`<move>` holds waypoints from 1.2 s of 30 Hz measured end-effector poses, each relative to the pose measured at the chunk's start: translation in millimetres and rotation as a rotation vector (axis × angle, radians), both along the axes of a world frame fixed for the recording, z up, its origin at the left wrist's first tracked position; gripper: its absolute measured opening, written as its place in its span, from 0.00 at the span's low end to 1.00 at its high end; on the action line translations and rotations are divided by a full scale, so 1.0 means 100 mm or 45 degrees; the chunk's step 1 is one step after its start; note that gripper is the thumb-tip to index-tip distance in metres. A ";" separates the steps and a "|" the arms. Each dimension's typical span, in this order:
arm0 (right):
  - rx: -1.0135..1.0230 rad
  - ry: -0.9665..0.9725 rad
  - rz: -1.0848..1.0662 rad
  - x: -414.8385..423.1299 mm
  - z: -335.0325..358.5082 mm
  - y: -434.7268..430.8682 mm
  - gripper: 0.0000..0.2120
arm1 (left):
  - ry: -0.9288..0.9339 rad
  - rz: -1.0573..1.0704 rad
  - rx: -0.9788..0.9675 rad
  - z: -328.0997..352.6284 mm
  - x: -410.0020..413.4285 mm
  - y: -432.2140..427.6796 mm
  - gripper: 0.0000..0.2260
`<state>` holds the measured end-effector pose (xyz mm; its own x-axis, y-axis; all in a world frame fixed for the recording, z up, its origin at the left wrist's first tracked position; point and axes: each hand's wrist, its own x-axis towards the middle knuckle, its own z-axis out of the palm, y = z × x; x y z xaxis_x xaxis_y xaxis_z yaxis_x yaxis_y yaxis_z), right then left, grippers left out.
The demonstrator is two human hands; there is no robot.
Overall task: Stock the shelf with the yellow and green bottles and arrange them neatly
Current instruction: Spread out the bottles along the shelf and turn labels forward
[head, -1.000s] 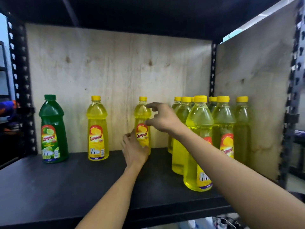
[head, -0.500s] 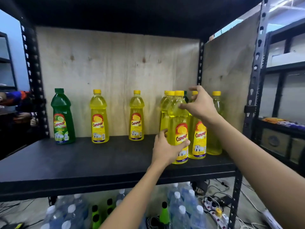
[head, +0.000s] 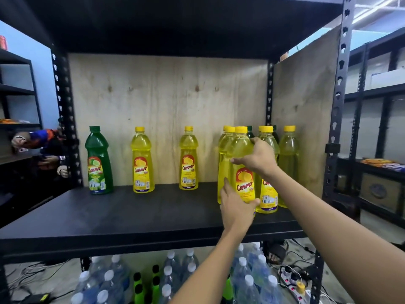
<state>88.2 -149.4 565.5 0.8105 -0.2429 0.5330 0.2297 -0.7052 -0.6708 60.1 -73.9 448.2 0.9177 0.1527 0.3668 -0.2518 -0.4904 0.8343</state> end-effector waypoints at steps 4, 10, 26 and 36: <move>0.038 -0.048 -0.015 -0.07 -0.08 0.05 0.50 | 0.016 0.085 0.025 0.02 -0.04 -0.10 0.50; -0.035 -0.151 -0.058 -0.18 -0.03 0.28 0.45 | -0.074 0.090 0.018 0.01 0.00 0.14 0.48; -0.078 -0.093 0.052 0.55 0.11 1.55 0.37 | -0.153 0.179 0.145 0.11 0.78 1.53 0.44; -0.139 -0.136 0.031 0.99 -0.10 1.72 0.38 | -0.207 0.113 0.141 -0.10 1.17 1.72 0.49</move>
<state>187.3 22.6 555.3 0.7529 -0.1597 0.6385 0.3135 -0.7660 -0.5612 177.0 97.7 438.3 0.8296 0.1809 0.5282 -0.3305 -0.6033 0.7258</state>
